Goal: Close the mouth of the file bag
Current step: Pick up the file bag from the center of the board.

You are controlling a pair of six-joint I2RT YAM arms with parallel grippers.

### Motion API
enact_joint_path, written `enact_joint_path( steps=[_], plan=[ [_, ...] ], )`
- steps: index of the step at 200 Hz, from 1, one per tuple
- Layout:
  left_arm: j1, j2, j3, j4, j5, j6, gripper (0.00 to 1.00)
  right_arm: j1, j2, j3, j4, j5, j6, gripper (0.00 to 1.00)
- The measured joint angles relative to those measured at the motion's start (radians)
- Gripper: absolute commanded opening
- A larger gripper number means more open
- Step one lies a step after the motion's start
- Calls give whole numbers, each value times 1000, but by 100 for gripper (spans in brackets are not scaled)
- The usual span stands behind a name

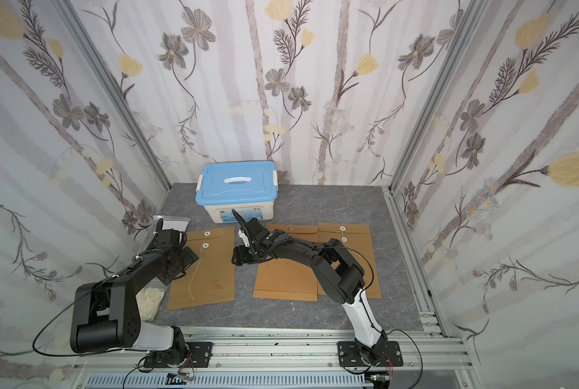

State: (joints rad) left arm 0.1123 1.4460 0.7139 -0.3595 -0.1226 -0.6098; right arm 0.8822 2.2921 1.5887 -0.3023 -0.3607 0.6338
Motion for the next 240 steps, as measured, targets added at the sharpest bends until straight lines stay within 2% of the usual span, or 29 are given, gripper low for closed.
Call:
enact_joint_path(
  steps=[34,94,159,187,240],
  plan=[
    [4,44,5,26,49,-1,100,17,55,53,17,-33,32,70],
    [17,117,41,88,21,0,100,22,133,105,32,-49,87,70],
    [20,64,-50,217,32,-4,98,14,156,108,74,-57,151,70],
    [19,-3,-102,240,121,-28,98,6,159,81,146,-86,185,69],
    [15,8,-117,283,163,-53,98,-8,154,40,219,-100,233,68]
  ],
)
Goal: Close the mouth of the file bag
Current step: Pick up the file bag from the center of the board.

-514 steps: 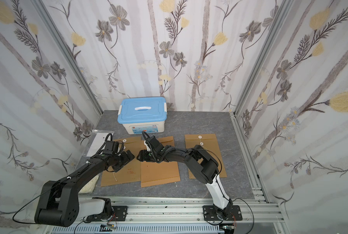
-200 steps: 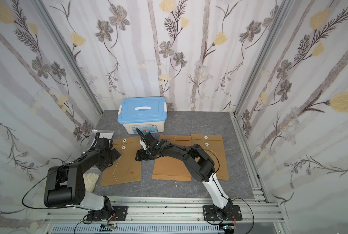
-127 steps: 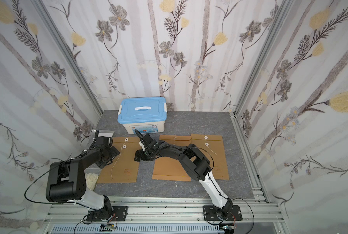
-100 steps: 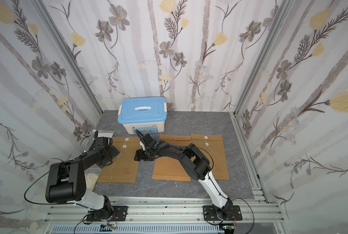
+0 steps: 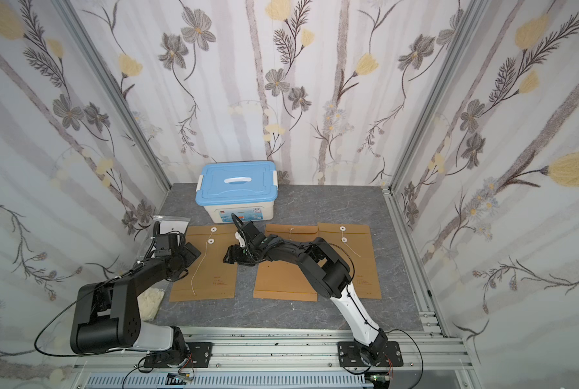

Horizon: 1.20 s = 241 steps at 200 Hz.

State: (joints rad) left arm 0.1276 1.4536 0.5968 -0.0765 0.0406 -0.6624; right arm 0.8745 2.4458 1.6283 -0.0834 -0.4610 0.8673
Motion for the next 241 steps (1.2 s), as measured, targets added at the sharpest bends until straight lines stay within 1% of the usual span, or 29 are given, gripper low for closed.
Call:
enact_joint_path(
  steps=[55,77,92,110,125,156,174,194,217,241],
  plan=[
    [-56,11,-53,170,4,-15,96,-38,-66,-174,175,-26,57,64],
    [-87,-31,-92,185,51,-38,94,-53,-86,-217,211,-31,58,63],
    [-93,-55,-107,180,79,-56,90,-59,-103,-244,216,-22,58,62],
    [-99,-73,-112,154,133,-76,89,-83,-134,-290,215,-23,58,62],
    [-103,-85,-106,132,192,-82,90,-106,-159,-315,201,-11,49,62],
    [-99,-101,-50,-6,245,-79,92,-108,-171,-298,142,32,1,63],
    [-92,-113,-22,-100,239,-76,92,-95,-164,-281,120,46,-18,63],
    [-82,-162,0,-191,195,-59,94,-93,-158,-275,117,46,-26,63],
    [-60,-230,11,-243,163,-35,97,-95,-148,-265,120,42,-39,63],
    [-44,-228,14,-273,105,-10,98,-96,-142,-251,114,37,-46,63]
  ],
)
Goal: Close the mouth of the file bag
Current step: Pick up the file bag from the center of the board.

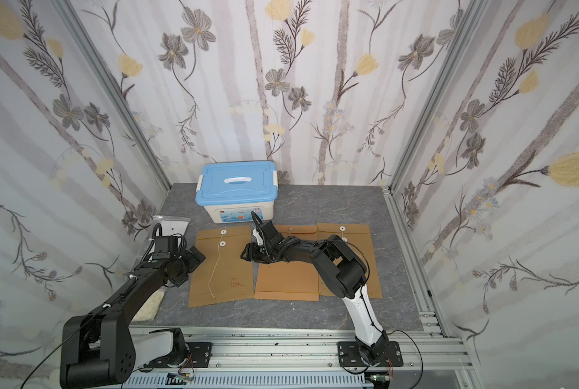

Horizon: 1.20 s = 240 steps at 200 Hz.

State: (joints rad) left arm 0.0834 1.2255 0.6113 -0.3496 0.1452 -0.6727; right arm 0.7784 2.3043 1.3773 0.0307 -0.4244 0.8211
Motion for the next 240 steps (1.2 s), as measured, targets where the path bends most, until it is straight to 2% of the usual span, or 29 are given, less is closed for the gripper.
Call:
enact_joint_path(
  steps=[42,89,158,192,202,240],
  plan=[
    [7,76,-16,-18,-85,30,97,7,4,30,-49,13,-31,63],
    [7,108,-43,79,-79,45,88,8,16,37,-39,2,-34,63],
    [9,242,-60,395,32,64,70,5,30,46,-20,-4,-34,63],
    [5,271,-62,450,132,66,61,5,34,46,-10,1,-34,63],
    [2,272,-66,457,166,64,55,5,35,45,-6,-1,-34,63],
    [-6,238,-95,449,232,61,48,5,35,40,5,-4,-33,63]
  ],
)
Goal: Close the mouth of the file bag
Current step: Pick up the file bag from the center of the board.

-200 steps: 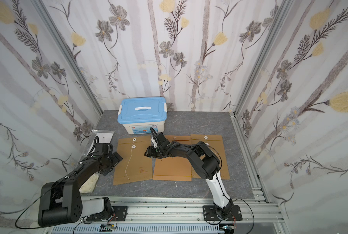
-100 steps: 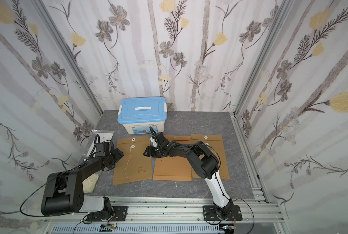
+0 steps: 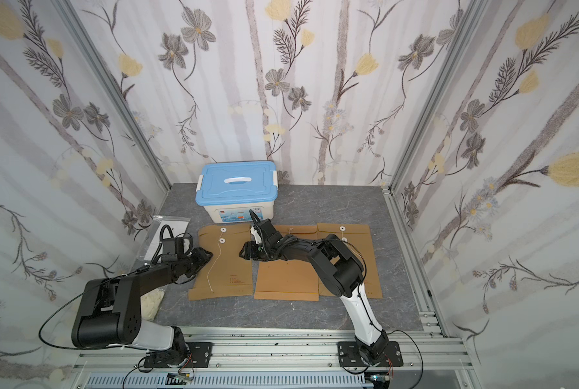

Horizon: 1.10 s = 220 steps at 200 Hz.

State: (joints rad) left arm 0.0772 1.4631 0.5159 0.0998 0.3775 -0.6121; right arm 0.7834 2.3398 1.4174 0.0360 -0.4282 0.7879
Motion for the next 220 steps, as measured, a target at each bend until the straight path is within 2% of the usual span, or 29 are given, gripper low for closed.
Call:
enact_joint_path(
  steps=[13,42,59,82,105,151,172,220],
  plan=[
    [-2,-17,-4,-29,10,-6,39,0,-1,-2,3,-2,0,63],
    [-3,-63,-5,-123,19,-25,40,-3,-4,-10,14,-7,0,63],
    [-5,-97,-2,-199,19,-40,43,-8,-6,-19,29,-14,1,63],
    [-6,-138,14,-304,-8,-39,59,-9,-8,-24,34,-14,1,63],
    [-6,-152,24,-365,-41,-29,60,-9,-8,-20,29,-14,0,63],
    [-6,-165,20,-380,-64,-27,62,-11,-7,-17,20,-18,0,63],
    [2,-185,20,-401,-88,-29,90,-14,-7,-16,14,-25,0,63],
    [15,-247,-3,-414,-128,-44,99,-17,-6,-13,8,-33,0,63]
  ],
)
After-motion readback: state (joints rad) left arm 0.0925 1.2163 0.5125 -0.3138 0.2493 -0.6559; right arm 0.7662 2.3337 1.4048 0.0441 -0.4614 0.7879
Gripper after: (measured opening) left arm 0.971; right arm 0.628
